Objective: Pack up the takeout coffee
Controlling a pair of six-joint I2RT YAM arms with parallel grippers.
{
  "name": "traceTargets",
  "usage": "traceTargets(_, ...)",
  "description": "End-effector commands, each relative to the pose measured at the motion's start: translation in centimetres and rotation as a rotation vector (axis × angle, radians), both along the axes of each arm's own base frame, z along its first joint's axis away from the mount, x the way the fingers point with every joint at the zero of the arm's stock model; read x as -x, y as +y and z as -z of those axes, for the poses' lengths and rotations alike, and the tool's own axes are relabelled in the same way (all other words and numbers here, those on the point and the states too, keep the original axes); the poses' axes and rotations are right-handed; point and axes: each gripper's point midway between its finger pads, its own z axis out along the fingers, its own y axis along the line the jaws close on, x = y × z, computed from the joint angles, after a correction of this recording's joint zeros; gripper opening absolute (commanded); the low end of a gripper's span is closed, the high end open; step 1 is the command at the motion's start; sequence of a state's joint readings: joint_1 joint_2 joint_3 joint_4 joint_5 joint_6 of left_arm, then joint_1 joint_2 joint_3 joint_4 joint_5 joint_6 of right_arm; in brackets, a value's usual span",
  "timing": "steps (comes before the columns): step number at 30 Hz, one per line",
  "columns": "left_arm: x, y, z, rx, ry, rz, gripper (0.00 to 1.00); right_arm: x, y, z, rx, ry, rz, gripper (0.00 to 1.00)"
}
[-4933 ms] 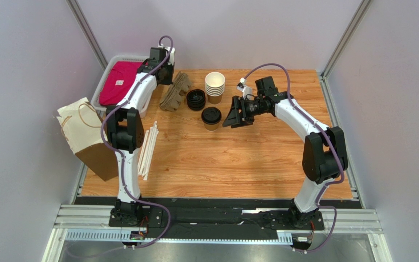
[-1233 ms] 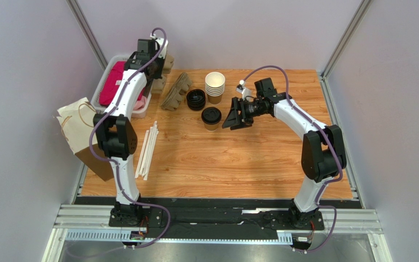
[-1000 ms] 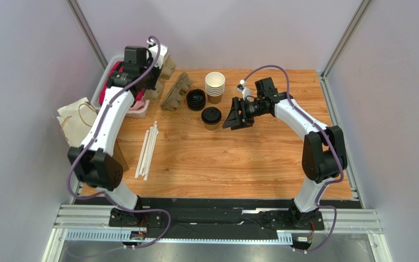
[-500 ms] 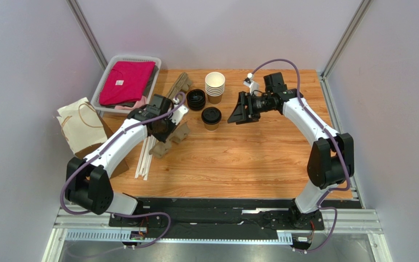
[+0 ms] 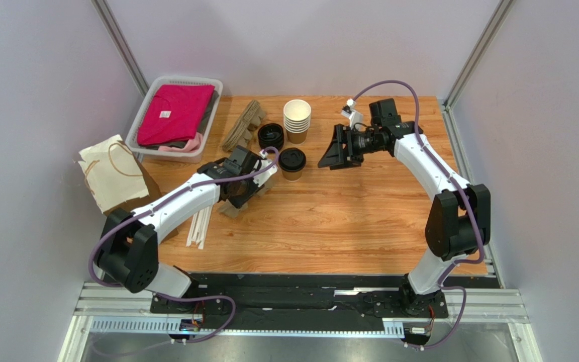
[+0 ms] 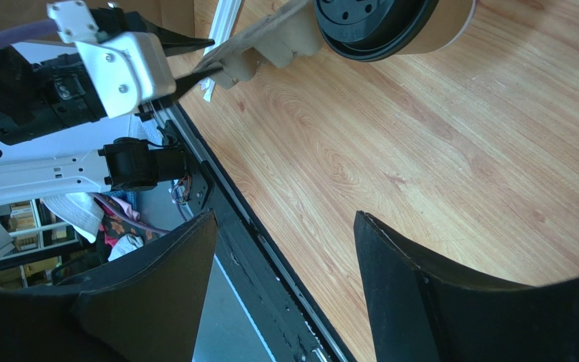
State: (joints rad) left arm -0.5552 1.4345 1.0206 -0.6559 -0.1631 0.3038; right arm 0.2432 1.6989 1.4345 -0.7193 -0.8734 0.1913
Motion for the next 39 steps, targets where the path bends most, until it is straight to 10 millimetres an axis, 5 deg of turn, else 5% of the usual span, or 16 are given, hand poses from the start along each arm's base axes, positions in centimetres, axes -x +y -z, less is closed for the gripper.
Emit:
traceTargets(1, 2.2, -1.3, 0.1, 0.059, 0.115, 0.070, 0.50, -1.0, -0.7, -1.5, -0.017, -0.048, 0.010, 0.71)
traceTargets(7, 2.2, -3.5, -5.8, 0.229, 0.074, 0.171, 0.59, -0.9, -0.8, -1.5, -0.023, -0.041, 0.007, 0.71)
traceTargets(10, 0.3, -3.5, -7.9, 0.284, 0.061, 0.143, 0.60, -0.9, -0.8, -1.5, -0.025, -0.038, 0.008, 0.71)
traceTargets(11, -1.6, -2.7, -9.3, 0.302, 0.019, 0.098, 0.60, -0.8, -0.7, -1.6, -0.027, -0.041, 0.005, 0.71)
traceTargets(13, -4.7, -1.5, -9.3, 0.297, 0.009, 0.018, 0.61, -0.9, -0.7, -1.6, -0.030, -0.042, 0.005, 0.71)
traceTargets(14, -7.2, -0.6, -11.5, 0.333, -0.045, -0.022, 0.61, -0.9, -0.7, -1.6, -0.029, -0.041, 0.007, 0.71)
traceTargets(16, -10.5, 0.4, -11.1, 0.345, -0.042, -0.080, 0.61, -0.9, -0.7, -1.5, -0.029, -0.036, 0.006, 0.71)
traceTargets(17, -12.3, 0.2, -12.8, 0.369, -0.092, -0.076, 0.61, -1.0, -0.7, -1.6, -0.029, -0.039, 0.007, 0.71)
traceTargets(25, -22.5, 1.0, -11.6, 0.403, -0.177, -0.127, 0.62, -1.1, -0.9, -1.5, -0.025, -0.041, 0.012, 0.72)
traceTargets(26, -23.0, 0.9, -9.8, 0.410, -0.134, -0.131, 0.62, -1.0, -0.9, -1.4, -0.024, -0.034, 0.013, 0.71)
traceTargets(28, -23.9, 0.8, -10.0, 0.422, -0.131, -0.125, 0.64, -1.1, -0.9, -1.3, -0.024, -0.031, 0.014, 0.71)
traceTargets(39, -25.1, 1.3, -3.9, 0.394, -0.035, -0.153, 0.69, -1.2, -0.7, -1.0, -0.032, -0.012, 0.010, 0.71)
